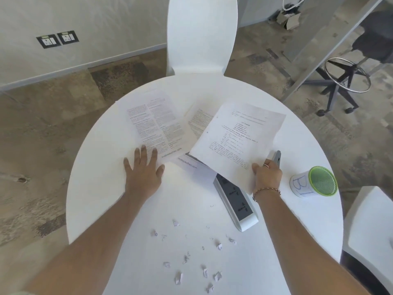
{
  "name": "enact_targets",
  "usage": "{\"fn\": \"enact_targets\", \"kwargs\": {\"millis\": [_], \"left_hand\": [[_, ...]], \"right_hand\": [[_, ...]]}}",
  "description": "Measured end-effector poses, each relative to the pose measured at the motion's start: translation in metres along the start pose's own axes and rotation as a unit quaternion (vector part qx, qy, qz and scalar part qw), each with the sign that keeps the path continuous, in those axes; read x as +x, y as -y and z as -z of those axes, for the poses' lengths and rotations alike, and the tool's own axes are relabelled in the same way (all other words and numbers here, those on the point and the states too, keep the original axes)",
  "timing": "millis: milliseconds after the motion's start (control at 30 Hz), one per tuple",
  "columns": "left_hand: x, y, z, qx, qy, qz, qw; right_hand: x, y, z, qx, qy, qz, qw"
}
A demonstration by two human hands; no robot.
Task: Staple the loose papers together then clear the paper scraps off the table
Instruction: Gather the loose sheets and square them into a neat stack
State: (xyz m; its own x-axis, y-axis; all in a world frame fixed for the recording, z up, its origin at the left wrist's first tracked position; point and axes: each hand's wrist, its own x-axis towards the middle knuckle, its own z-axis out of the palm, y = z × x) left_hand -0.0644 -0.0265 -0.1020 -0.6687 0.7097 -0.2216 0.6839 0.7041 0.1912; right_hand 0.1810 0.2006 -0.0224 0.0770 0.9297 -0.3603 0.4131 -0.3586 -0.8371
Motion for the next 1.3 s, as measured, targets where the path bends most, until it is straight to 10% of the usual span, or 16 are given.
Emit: {"fn": "enact_targets", "kwargs": {"millis": [367, 633, 933, 1300], "left_hand": [[-0.014, 0.015, -0.001, -0.053, 0.047, -0.208, 0.976], [0.01, -0.012, 0.015, -0.233, -0.012, 0.006, 0.972], [0.014, -0.037, 0.022, -0.132, 0.089, -0.027, 0.987], [0.017, -0.032, 0.024, -0.095, 0.129, -0.068, 0.985]], "right_hand": [[-0.026, 0.01, -0.034, -0.074, 0.095, 0.079, 0.99], [-0.027, 0.017, -0.06, -0.152, 0.123, 0.113, 0.974], [-0.01, 0.026, -0.086, -0.358, 0.062, 0.089, 0.928], [-0.002, 0.039, -0.091, -0.08, 0.124, -0.014, 0.989]]}}
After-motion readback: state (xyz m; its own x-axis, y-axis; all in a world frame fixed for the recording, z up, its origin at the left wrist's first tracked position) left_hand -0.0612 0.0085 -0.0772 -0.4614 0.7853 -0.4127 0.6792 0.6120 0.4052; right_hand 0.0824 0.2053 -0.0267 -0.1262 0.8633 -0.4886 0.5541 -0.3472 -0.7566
